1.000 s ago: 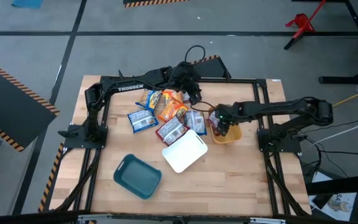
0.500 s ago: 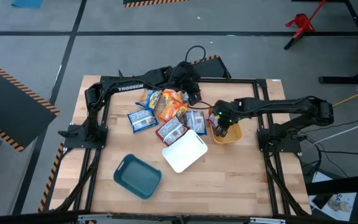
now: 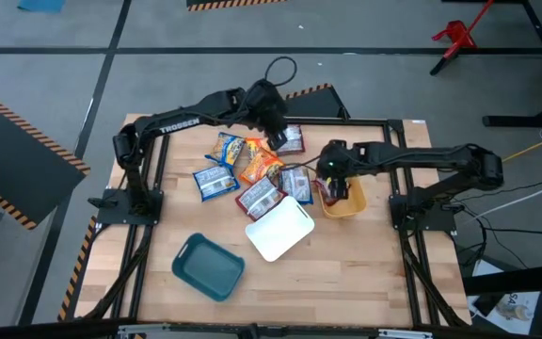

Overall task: Sort Maruchan noodles
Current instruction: Put the bottom left red noodle pack into the yellow bin

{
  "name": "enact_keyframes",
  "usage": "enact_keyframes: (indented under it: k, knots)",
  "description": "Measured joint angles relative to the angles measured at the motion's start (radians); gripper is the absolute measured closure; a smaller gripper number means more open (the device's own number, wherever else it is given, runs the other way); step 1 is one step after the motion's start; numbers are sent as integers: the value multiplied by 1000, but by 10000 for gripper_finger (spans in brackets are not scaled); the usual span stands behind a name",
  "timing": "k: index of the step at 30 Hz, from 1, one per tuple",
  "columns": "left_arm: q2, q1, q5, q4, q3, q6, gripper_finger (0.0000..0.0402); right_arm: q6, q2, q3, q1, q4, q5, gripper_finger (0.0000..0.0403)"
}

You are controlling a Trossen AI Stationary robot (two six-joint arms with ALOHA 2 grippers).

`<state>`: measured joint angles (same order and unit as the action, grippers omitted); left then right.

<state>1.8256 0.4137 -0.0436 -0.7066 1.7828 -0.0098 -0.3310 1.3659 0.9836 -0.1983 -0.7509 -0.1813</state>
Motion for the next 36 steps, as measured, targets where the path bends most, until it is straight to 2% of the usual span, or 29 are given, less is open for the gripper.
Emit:
enact_keyframes:
  k: [3, 5, 10, 19, 30, 36]
  knots:
    - [-12, 6, 0, -54, -2, 7, 274, -68, 34, 0, -6, 11, 7, 66]
    - [-15, 7, 0, -53, -1, 14, 274, -96, 65, 0, -15, 16, -20, 45]
    - [-26, 12, 0, -101, -1, 20, 274, -140, 115, 0, -34, 20, -33, 44]
    - [-26, 12, 0, -116, -1, 23, 274, -148, 122, 0, -32, -83, 24, 111]
    - [-26, 15, -26, -116, -1, 23, 274, -99, 122, 0, -32, -213, 68, 244]
    - [-25, 16, -38, -116, -1, 23, 274, -43, 121, -1, -32, -258, 54, 295]
